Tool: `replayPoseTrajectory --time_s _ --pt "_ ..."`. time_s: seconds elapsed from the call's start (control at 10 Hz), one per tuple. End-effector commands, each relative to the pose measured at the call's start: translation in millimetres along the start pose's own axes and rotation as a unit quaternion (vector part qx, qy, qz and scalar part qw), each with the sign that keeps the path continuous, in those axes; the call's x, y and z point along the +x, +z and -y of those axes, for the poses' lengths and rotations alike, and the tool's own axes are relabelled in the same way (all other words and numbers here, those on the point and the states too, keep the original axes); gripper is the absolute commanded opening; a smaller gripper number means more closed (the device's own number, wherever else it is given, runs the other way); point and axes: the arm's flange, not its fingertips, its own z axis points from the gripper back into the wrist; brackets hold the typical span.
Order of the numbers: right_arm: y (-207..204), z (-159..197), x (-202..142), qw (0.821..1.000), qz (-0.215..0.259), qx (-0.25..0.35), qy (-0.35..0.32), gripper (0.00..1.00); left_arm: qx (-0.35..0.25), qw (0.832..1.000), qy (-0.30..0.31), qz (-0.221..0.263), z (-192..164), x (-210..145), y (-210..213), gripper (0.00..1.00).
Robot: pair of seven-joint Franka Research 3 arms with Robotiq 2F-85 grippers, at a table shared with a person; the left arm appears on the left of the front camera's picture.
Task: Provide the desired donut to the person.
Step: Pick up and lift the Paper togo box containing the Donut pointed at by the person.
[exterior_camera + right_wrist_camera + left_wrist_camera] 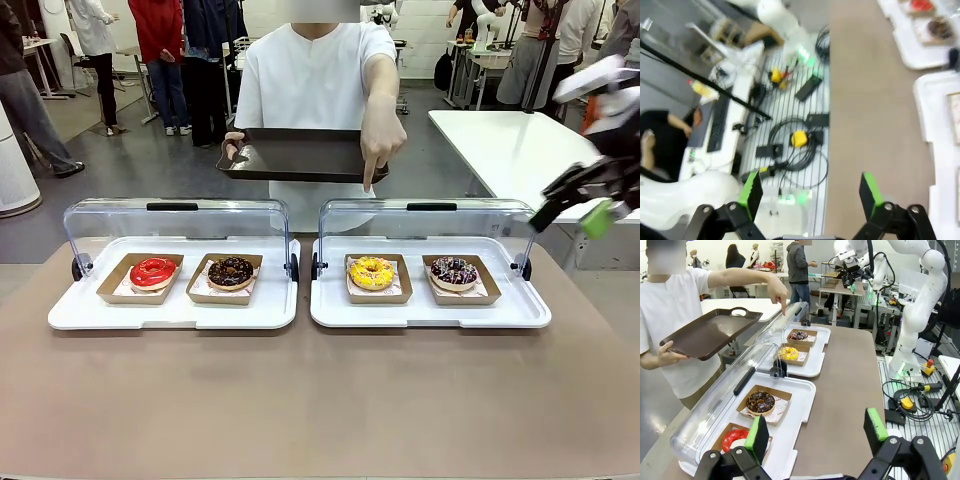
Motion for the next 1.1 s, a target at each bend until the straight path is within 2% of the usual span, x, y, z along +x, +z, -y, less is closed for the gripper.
replayPoseTrajectory --time_s 0.0,0.2,0.4,0.7,0.9,1.0 --pt "-28 18 31 0.994 -0.107 0.013 0.001 1.0 -0.002 1.0 -0.001 0.003 1 1 2 1.0" --pt "-68 40 65 0.986 -0.169 -0.006 -0.003 1.0 -0.002 1.0 -0.001 0.003 1 1 2 1.0" --pt "-103 55 83 0.972 -0.228 -0.047 0.025 1.0 -0.002 1.0 -0.001 0.003 1 1 2 1.0" --pt "-133 82 81 0.95 -0.281 -0.12 0.06 1.0 -0.002 1.0 -0.001 0.003 1 1 2 1.0" --pt "-143 102 74 0.937 -0.3 -0.157 0.091 1.0 -0.002 1.0 -0.001 0.003 1 1 2 1.0" --pt "-149 112 70 0.936 -0.294 -0.165 0.106 1.0 -0.002 1.0 -0.001 0.003 1 1 2 1.0"
